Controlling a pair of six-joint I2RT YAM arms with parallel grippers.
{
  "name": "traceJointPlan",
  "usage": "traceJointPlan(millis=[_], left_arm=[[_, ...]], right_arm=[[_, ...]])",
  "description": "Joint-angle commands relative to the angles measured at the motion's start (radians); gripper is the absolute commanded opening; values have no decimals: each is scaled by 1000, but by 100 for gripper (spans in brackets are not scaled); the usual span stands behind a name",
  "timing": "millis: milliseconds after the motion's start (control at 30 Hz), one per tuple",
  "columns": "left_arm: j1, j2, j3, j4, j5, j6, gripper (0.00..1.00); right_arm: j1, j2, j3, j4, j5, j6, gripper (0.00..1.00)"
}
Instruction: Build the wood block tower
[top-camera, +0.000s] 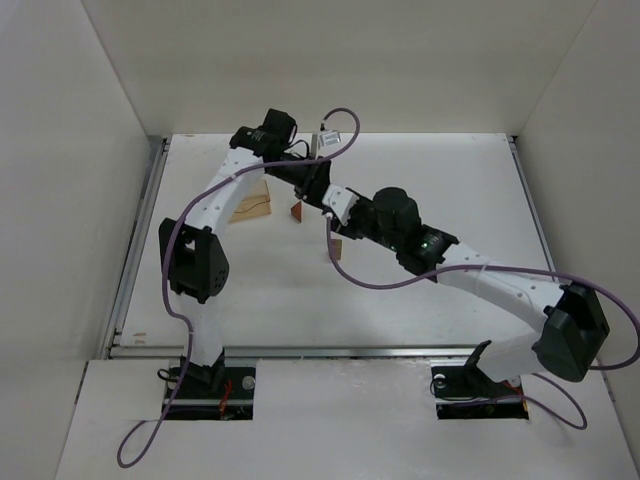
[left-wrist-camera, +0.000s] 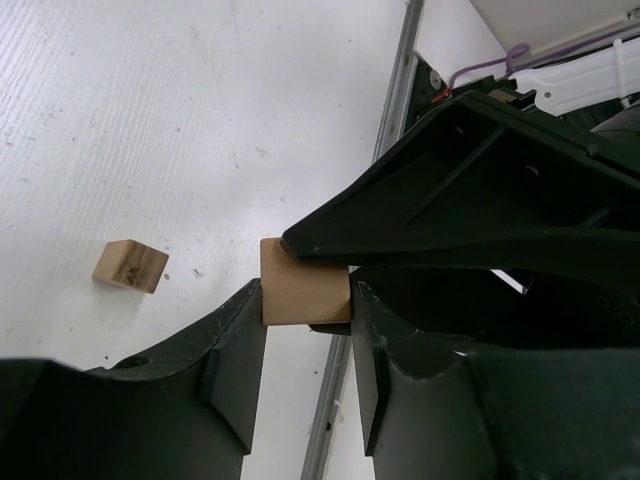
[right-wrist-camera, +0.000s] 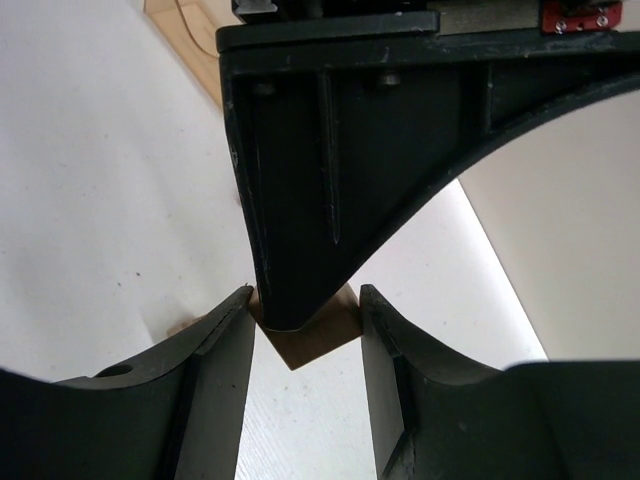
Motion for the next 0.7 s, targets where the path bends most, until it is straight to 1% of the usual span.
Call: traceJointPlan(millis=[0, 33, 100, 133, 167, 300, 400, 467, 533, 600, 633, 667], left_arm=[[23, -8, 14, 31, 61, -25, 0], [34, -8, 14, 40, 71, -38, 0], [43, 1, 14, 40, 84, -38, 0], [52, 1, 14, 40, 94, -38, 0], [63, 1, 14, 40, 95, -38, 0], [100, 10, 4, 51, 148, -51, 0], [125, 19, 4, 84, 157, -100, 0], [137, 19, 4, 97, 167, -112, 0], [146, 29, 15, 116, 167, -126, 0], [155, 29, 15, 136, 167, -170, 0], [164, 29, 15, 177, 167, -192, 0], [165, 29, 15, 207, 158, -218, 0]], right_arm=[[14, 18, 57, 65, 25, 88, 9], [14, 19, 58, 75, 36, 103, 10], [14, 28, 58, 106, 71, 166, 29], [14, 28, 58, 121, 83, 187, 32], [14, 28, 58, 143, 83, 213, 36], [14, 28, 47, 199, 95, 279, 62], [14, 19, 25, 230, 108, 325, 72], [14, 19, 25, 242, 94, 338, 74], [14, 19, 25, 242, 94, 365, 81], [14, 19, 25, 242, 138, 399, 82], [14, 19, 25, 253, 167, 452, 82], [14, 6, 25, 273, 234, 485, 83]])
